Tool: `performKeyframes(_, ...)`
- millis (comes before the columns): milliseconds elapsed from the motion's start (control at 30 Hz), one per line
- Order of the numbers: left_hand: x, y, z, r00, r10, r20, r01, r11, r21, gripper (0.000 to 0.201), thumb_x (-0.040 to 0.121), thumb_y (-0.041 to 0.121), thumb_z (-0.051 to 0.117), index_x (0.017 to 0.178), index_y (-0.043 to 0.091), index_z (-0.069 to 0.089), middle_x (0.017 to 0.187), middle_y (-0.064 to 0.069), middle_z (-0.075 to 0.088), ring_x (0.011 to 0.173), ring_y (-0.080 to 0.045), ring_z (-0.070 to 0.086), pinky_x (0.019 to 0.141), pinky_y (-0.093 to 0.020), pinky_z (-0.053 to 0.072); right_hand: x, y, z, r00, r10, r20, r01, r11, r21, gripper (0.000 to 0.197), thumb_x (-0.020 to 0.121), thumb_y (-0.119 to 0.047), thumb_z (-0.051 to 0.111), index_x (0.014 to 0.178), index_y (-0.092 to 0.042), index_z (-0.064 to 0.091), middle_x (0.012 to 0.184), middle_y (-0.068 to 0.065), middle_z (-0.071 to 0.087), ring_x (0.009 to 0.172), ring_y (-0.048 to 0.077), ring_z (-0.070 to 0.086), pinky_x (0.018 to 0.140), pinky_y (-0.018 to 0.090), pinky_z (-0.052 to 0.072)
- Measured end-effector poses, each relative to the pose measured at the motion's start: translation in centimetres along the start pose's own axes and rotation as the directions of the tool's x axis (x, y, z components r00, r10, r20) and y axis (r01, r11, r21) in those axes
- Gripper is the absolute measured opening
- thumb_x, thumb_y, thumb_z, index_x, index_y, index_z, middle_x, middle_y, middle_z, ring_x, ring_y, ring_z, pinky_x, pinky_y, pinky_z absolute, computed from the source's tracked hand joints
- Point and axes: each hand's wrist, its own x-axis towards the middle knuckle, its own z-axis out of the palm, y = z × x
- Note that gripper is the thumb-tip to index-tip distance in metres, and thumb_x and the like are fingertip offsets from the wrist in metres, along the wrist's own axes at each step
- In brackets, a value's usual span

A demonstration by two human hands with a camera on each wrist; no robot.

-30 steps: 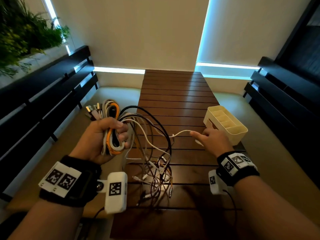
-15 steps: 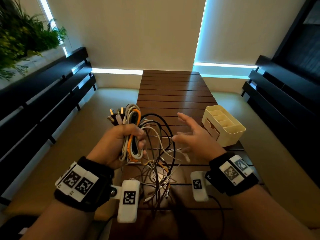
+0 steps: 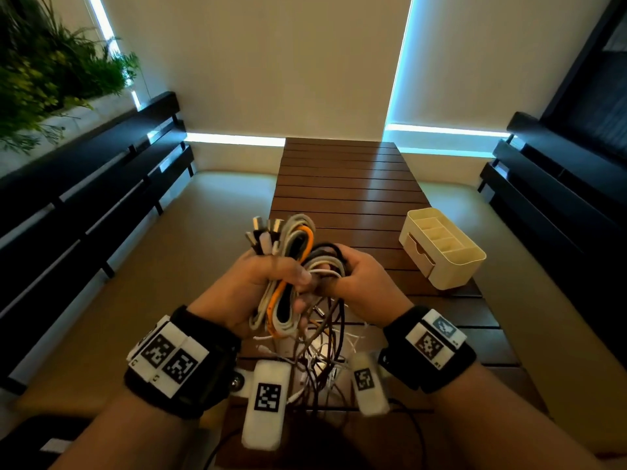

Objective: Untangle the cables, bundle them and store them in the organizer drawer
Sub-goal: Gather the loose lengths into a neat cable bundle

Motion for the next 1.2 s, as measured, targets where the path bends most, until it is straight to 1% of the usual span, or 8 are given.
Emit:
performKeyframes(100, -0.2, 0.7, -0.4, 1.000, 0.000, -0.028, -0.002, 0.997, -0.071, 0.024, 0.063, 0.012, 0.068, 0.084, 0.002, 0.062, 0.058, -0.004, 0.047, 0.046, -0.014, 0.051, 0.049, -0.030, 0.053, -0.2, 1.1, -0.5, 0.997, 0.077, -0.014, -0.076, 0.995, 0.066, 0.017, 0.087, -0.004, 0.071, 0.103, -0.005, 0.067, 0.082, 0.002, 0.066, 0.074, 0.016, 0.066, 0.066, 0.026, 0.054)
performKeyframes(233, 0.0, 0.1, -1.1, 0.990, 0.026, -0.139, -0.035, 0.997, -0.065, 0.014, 0.068, 0.009, 0.060, 0.057, 0.012, 0.053, 0.056, -0.004, 0.044, 0.045, -0.014, 0.046, 0.050, -0.029, 0.051, -0.6, 1.5, -1.1, 0.993, 0.117, 0.027, -0.116, 0.993, -0.036, 0.036, 0.085, -0.031, 0.072, 0.100, 0.000, 0.062, 0.066, -0.003, 0.055, 0.057, 0.011, 0.054, 0.057, 0.025, 0.049)
performKeyframes(333, 0.4, -1.1, -1.2, 0.973, 0.047, -0.227, -0.080, 0.987, -0.137, 0.019, 0.071, 0.007, 0.054, 0.055, 0.017, 0.050, 0.058, -0.003, 0.039, 0.047, -0.015, 0.044, 0.050, -0.030, 0.049, -0.7, 1.8, -1.4, 0.994, 0.106, -0.021, -0.107, 0.994, -0.032, 0.038, 0.081, -0.045, 0.067, 0.098, -0.011, 0.062, 0.065, -0.006, 0.053, 0.057, 0.011, 0.050, 0.059, 0.030, 0.047)
performKeyframes(467, 0.4, -2.1, -1.8, 0.965, 0.050, -0.258, -0.077, 0.992, -0.095, 0.019, 0.070, 0.006, 0.056, 0.054, 0.016, 0.054, 0.057, -0.004, 0.043, 0.049, -0.016, 0.047, 0.051, -0.032, 0.050, -0.3, 1.6, -1.6, 0.988, 0.049, -0.147, -0.068, 0.990, -0.127, 0.010, 0.093, -0.034, 0.064, 0.098, -0.025, 0.063, 0.067, -0.010, 0.057, 0.058, 0.006, 0.054, 0.059, 0.026, 0.049)
performKeyframes(567, 0.1, -1.6, -2.1, 0.969, 0.071, -0.236, -0.059, 0.997, 0.056, 0.009, 0.070, 0.003, 0.061, 0.077, -0.001, 0.058, 0.059, -0.011, 0.051, 0.051, -0.022, 0.054, 0.053, -0.036, 0.053, 0.3, 0.7, -1.7, 0.981, -0.002, -0.193, -0.021, 0.993, -0.119, 0.004, 0.095, -0.027, 0.063, 0.097, -0.023, 0.064, 0.071, -0.008, 0.062, 0.058, 0.010, 0.060, 0.058, 0.028, 0.054)
performKeyframes(733, -0.5, 0.5, -2.9, 0.980, 0.087, -0.182, -0.058, 0.986, 0.155, 0.057, 0.065, 0.003, 0.068, 0.110, -0.025, 0.046, 0.065, -0.016, 0.054, 0.052, -0.025, 0.057, 0.054, -0.036, 0.053, 1.2, -3.1, -2.0, 0.980, -0.109, -0.169, 0.061, 0.963, -0.264, 0.010, 0.095, -0.033, 0.063, 0.091, -0.024, 0.063, 0.059, -0.015, 0.054, 0.050, 0.003, 0.046, 0.048, 0.015, 0.039)
performKeyframes(1000, -0.5, 2.0, -2.6, 0.963, 0.193, -0.188, -0.177, 0.979, 0.101, 0.047, 0.066, 0.008, 0.068, 0.103, -0.016, 0.052, 0.064, -0.014, 0.047, 0.053, -0.023, 0.054, 0.053, -0.035, 0.052, 2.7, -5.2, -2.2, 0.979, -0.164, -0.121, 0.135, 0.966, -0.220, 0.005, 0.094, -0.031, 0.064, 0.090, -0.028, 0.063, 0.057, -0.015, 0.055, 0.047, 0.003, 0.045, 0.047, 0.014, 0.038)
performKeyframes(1200, -1.2, 1.8, -3.4, 0.978, 0.141, -0.153, -0.128, 0.988, 0.090, 0.020, 0.063, 0.014, 0.070, 0.063, 0.006, 0.053, 0.060, -0.010, 0.045, 0.052, -0.020, 0.051, 0.053, -0.035, 0.052, 2.0, -1.7, -1.0, 0.999, 0.006, 0.040, 0.000, 0.989, -0.145, 0.023, 0.082, -0.034, 0.074, 0.099, -0.023, 0.064, 0.073, -0.010, 0.064, 0.061, 0.014, 0.061, 0.062, 0.028, 0.058)
